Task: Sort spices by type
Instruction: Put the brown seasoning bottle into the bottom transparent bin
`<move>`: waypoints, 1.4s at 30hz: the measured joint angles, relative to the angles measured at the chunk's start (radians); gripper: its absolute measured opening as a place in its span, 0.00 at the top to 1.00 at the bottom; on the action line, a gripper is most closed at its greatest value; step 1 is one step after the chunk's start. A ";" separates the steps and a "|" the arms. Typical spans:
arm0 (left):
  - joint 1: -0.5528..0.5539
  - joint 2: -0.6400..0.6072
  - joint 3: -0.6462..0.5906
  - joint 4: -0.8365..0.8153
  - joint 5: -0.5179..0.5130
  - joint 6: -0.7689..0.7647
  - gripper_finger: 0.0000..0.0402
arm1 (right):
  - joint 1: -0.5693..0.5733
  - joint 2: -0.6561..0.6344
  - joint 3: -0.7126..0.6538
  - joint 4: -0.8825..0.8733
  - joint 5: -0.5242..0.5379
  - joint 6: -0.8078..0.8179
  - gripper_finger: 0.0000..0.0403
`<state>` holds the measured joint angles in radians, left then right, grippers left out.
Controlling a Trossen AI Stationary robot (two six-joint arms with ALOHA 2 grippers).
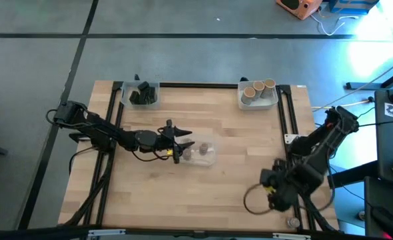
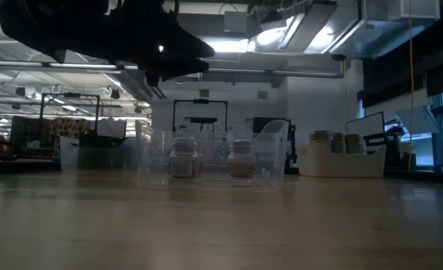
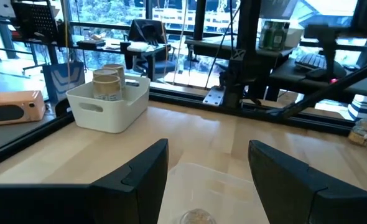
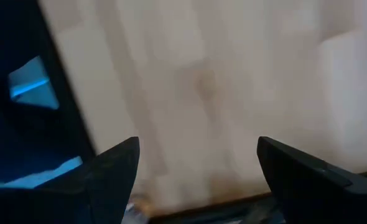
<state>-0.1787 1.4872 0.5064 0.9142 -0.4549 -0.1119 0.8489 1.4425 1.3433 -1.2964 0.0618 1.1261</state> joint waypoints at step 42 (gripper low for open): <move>0.003 0.000 0.000 0.013 -0.002 -0.011 0.49 | 0.359 0.241 -0.208 0.373 -0.359 0.304 0.19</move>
<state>-0.1757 1.4876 0.5064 0.9272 -0.4571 -0.1231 1.2083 1.6836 1.1351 -0.9235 -0.2972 1.4299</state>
